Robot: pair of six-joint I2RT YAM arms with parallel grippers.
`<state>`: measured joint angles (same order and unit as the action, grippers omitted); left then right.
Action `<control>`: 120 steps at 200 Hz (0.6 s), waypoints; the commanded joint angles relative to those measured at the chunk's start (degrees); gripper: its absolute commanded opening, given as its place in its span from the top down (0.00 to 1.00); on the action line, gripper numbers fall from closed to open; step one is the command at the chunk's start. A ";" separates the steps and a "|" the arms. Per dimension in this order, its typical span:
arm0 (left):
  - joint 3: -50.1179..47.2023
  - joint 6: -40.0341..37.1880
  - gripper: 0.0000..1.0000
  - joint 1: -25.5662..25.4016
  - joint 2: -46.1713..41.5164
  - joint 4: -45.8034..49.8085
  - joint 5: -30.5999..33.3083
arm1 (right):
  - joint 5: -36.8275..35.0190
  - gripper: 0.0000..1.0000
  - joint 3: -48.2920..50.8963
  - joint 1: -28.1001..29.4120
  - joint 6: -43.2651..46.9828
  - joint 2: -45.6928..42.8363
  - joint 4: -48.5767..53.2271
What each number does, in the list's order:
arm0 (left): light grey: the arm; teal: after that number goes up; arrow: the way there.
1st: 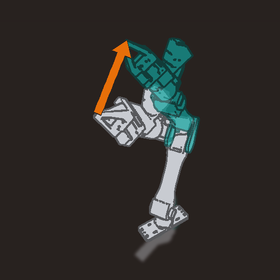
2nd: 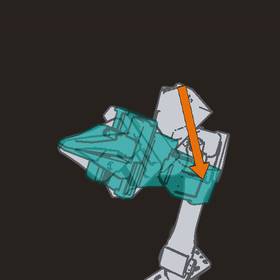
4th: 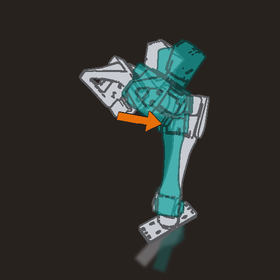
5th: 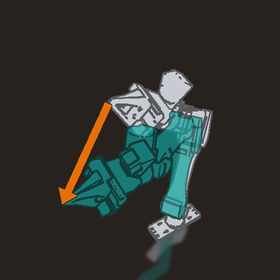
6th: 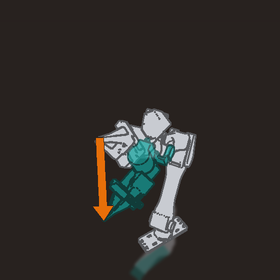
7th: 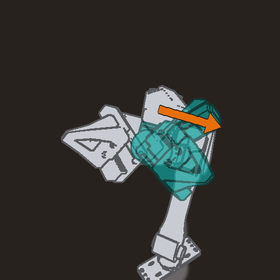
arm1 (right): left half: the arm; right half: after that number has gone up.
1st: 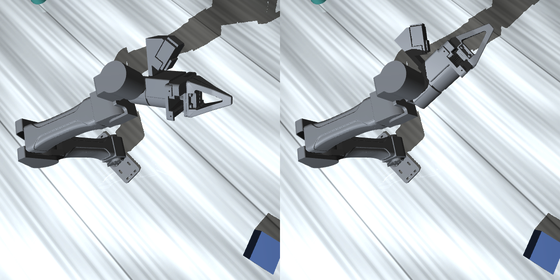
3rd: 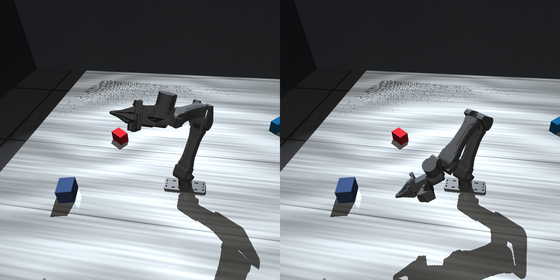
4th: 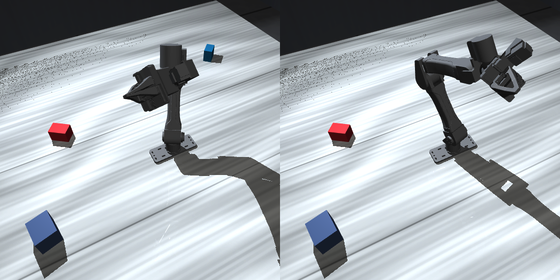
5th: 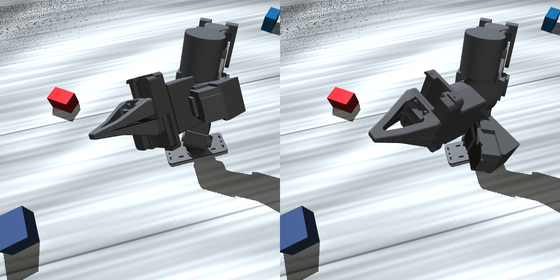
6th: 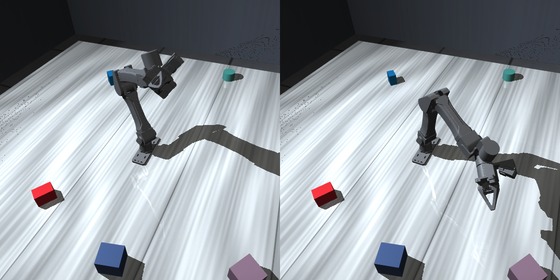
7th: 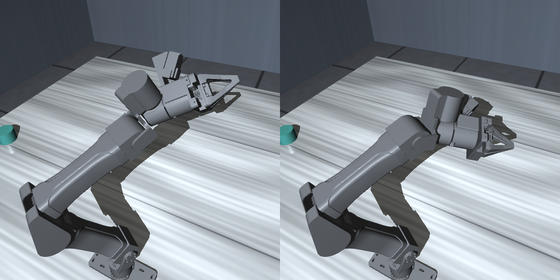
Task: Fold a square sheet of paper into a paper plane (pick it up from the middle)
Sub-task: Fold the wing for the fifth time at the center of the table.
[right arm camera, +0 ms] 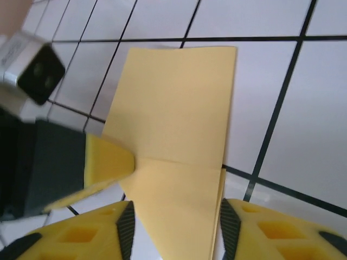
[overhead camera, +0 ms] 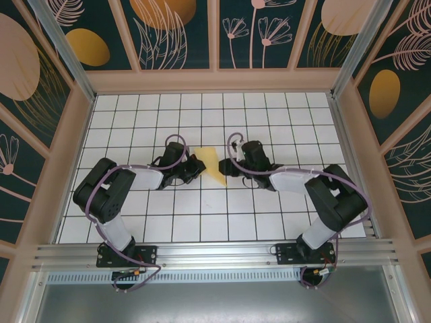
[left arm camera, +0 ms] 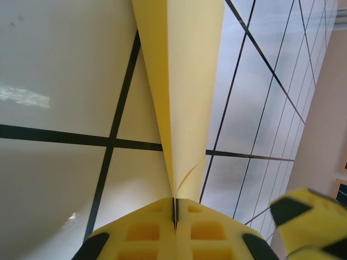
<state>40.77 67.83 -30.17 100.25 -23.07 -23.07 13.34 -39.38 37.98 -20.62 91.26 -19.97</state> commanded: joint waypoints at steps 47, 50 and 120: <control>2.37 1.17 0.95 -0.56 -0.14 2.50 0.41 | -13.65 0.52 3.69 8.58 20.72 0.10 -6.11; 2.45 1.18 0.95 -0.52 -0.14 2.55 0.40 | -13.68 0.52 3.38 8.67 21.05 0.34 -6.09; 3.31 1.33 0.95 -0.65 -0.18 3.67 0.21 | -16.07 0.51 -0.07 11.65 29.36 8.54 -10.06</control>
<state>42.92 68.49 -30.46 100.25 -20.75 -22.94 -0.23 -37.52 48.97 4.51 97.78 -26.00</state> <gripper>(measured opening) 0.070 0.498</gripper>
